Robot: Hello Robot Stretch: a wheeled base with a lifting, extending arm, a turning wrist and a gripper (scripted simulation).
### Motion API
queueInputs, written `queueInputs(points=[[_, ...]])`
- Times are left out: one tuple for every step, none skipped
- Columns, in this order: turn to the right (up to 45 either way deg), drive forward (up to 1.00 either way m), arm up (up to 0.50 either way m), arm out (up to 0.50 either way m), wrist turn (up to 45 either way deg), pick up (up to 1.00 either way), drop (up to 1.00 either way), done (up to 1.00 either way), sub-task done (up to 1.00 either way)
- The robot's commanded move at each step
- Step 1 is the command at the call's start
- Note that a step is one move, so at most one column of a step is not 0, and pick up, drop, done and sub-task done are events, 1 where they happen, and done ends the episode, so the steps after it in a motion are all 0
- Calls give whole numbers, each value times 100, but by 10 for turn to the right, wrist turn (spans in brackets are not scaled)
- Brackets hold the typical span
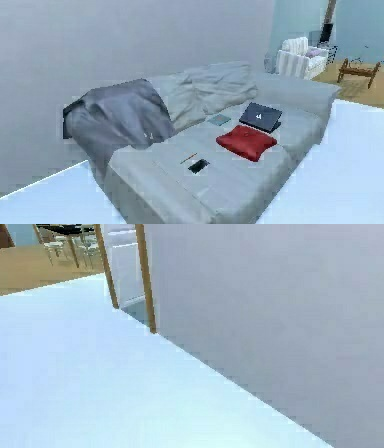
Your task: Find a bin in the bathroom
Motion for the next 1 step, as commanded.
queueInputs(points=[[450,0,0,0,0,0,0,0,0]])
